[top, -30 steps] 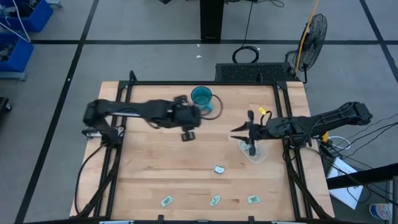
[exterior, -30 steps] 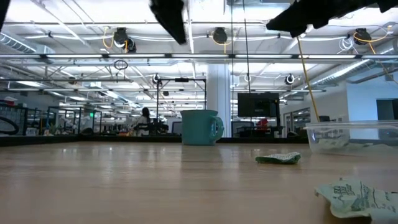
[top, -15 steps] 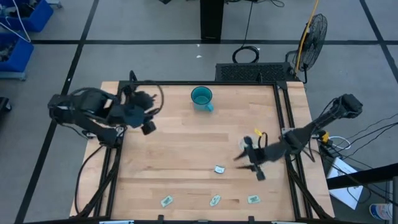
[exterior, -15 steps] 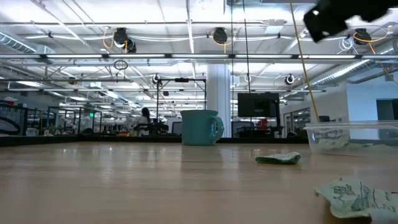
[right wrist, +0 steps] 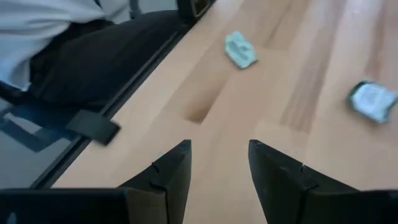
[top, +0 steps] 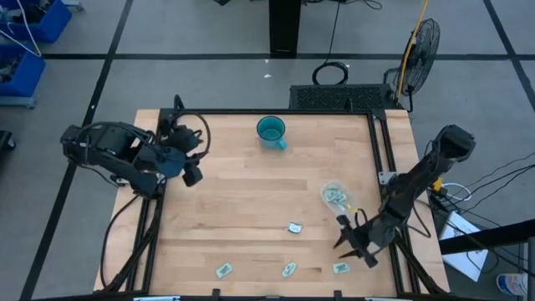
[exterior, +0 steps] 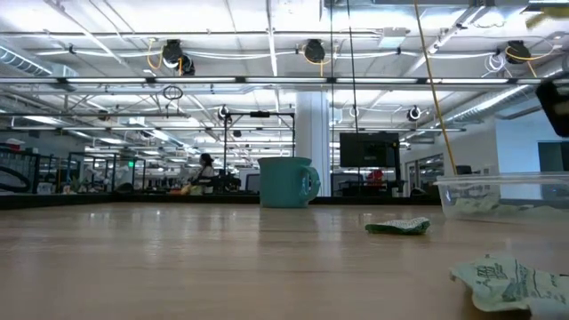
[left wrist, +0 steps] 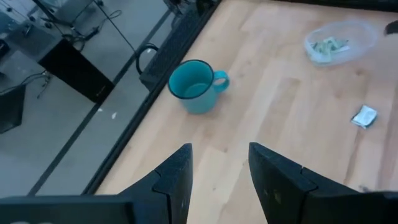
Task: Pick and place Stevia / Truvia into bins
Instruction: Put the white stevia packet into the transparent container
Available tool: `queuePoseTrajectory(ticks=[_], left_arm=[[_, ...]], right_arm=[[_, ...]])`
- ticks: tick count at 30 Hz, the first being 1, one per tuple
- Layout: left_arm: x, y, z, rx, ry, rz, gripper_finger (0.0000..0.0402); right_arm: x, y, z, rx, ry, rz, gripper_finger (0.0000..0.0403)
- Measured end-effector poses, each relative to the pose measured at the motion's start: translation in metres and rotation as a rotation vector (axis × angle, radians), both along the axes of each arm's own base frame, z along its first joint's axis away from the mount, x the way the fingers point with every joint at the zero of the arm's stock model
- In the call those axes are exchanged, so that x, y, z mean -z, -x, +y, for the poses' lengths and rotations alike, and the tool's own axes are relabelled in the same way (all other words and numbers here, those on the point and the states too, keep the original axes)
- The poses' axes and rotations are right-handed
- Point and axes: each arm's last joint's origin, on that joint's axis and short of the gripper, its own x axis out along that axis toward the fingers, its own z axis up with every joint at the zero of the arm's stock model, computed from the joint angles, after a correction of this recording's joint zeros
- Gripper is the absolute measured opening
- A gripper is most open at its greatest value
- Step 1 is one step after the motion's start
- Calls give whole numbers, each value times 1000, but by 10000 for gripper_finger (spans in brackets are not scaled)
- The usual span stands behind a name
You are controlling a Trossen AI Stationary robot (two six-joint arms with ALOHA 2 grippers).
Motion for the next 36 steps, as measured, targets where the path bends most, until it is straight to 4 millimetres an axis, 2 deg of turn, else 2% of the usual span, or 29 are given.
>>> queuePoseTrajectory(ticks=[3,7,11,16,20,24,28,36], left_arm=[[0,2,1,-1,6,0,163],[0,2,0,12,32,10,163],[0,2,0,11,31,9,163],[0,2,0,7,26,7,163],[0,2,0,-5,35,-1,163],[0,2,0,-4,37,-5,163],[0,2,0,-5,37,-5,163],[0,2,0,-1,33,-3,163]], right_arm=[[15,11,-2,-36,-63,-49,155],[22,16,-2,-55,-136,-108,155],[29,11,4,-18,-154,-51,155],[32,-8,32,-20,-169,7,155],[37,-18,49,-67,-46,69,155],[44,-19,56,-20,115,115,151],[45,-18,57,65,115,127,145],[49,-4,60,90,153,162,138]])
